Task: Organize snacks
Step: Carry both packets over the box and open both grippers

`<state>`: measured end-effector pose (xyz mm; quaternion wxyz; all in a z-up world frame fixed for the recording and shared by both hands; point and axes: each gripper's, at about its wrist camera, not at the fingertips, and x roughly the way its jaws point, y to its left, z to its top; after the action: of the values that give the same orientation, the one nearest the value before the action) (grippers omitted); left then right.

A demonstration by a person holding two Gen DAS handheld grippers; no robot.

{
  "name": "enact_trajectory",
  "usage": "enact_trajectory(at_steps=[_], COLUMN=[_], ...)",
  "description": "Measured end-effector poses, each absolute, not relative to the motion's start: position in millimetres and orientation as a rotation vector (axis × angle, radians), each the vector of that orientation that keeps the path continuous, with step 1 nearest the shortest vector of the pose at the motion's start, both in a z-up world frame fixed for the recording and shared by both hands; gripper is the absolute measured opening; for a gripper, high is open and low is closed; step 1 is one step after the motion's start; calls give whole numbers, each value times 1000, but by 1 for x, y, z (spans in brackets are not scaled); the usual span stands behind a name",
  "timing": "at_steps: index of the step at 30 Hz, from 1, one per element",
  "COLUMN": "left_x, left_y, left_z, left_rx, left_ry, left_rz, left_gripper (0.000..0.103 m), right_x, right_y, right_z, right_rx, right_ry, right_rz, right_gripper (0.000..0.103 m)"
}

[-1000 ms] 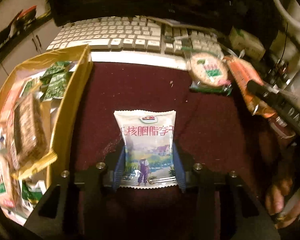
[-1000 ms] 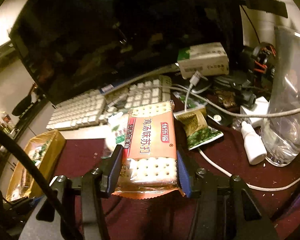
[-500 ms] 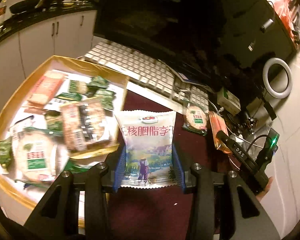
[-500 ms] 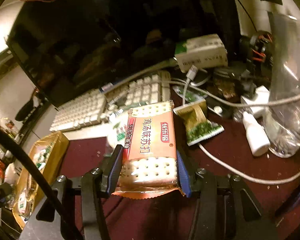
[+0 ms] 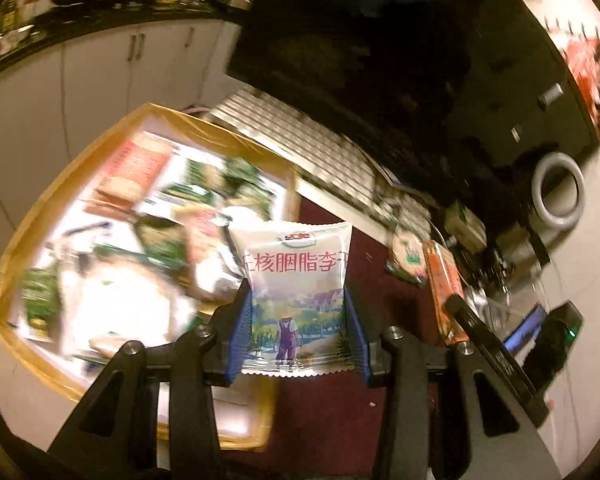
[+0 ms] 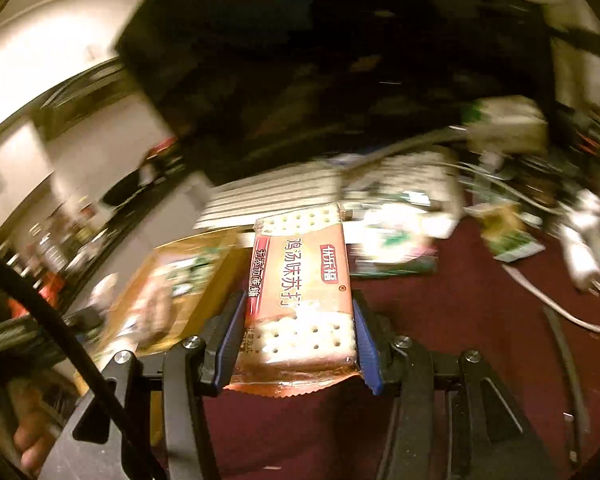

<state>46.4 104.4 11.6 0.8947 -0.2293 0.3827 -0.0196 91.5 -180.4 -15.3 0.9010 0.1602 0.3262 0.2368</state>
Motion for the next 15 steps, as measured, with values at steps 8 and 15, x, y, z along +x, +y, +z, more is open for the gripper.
enact_trajectory(at_steps=[8, 15], left_x=[46, 72], left_y=[178, 208], left_z=[6, -17], left_rx=[-527, -553], left_ry=[771, 835], left_rz=[113, 138], left_gripper=[44, 44], right_x=[127, 182], right_y=[-71, -11], right_z=[-2, -14], right_rx=[245, 179], right_ry=[772, 858], right_rz=[750, 735], right_gripper=[50, 50])
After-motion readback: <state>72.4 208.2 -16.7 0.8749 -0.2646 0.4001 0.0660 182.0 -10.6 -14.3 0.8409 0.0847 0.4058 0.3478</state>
